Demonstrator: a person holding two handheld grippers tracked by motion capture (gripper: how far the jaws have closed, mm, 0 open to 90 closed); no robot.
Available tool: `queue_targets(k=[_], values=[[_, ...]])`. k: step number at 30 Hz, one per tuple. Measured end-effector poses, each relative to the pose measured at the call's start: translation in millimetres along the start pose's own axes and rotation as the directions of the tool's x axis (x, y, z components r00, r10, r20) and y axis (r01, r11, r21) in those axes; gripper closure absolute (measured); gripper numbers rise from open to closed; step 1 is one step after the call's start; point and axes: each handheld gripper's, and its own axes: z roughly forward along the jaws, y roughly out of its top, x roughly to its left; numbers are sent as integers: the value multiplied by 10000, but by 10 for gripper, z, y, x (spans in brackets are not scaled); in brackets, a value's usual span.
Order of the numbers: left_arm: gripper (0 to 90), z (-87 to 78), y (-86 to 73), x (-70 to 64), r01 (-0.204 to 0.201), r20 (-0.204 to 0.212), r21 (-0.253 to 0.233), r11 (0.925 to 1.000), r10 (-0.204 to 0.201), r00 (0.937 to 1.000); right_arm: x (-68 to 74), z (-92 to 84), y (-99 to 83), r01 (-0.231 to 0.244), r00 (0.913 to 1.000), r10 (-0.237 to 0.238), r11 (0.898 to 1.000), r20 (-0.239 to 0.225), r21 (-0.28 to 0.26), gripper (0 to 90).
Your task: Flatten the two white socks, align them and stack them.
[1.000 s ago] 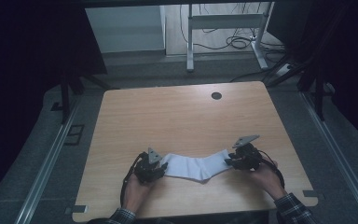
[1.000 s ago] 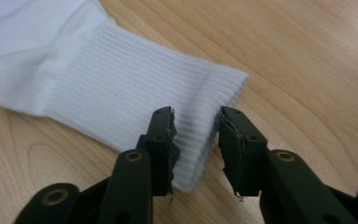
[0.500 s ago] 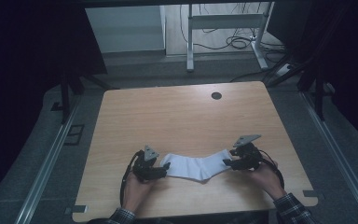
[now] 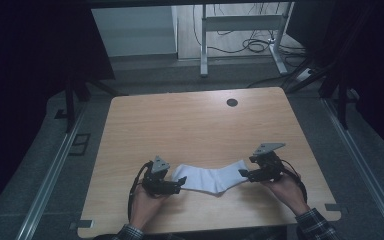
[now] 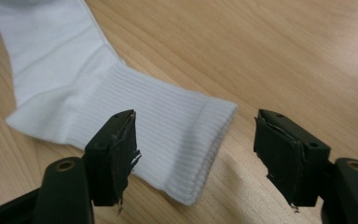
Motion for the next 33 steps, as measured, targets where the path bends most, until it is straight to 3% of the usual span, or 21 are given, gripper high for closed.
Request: queue_targets(k=[6, 17, 25, 33], values=[[142, -131, -51, 55, -3, -70, -135, 9999, 2, 10000, -34, -113, -38, -79, 9999, 82, 9995, 120, -303, 247], [135, -354, -332, 285, 147, -863, 142, 9998, -134, 9962, -204, -224, -249, -522, 9979, 535, 9981, 367, -334, 206], [119, -414, -509, 416, 221, -1106, 471, 9986, -167, 9937, -334, -235, -444, -858, 9946, 863, 9963, 574, -106, 185], [113, -393, -620, 483, 208, -1098, 873, 9960, -111, 9939, -406, -204, -561, -688, 9944, 671, 9975, 811, 188, 178]])
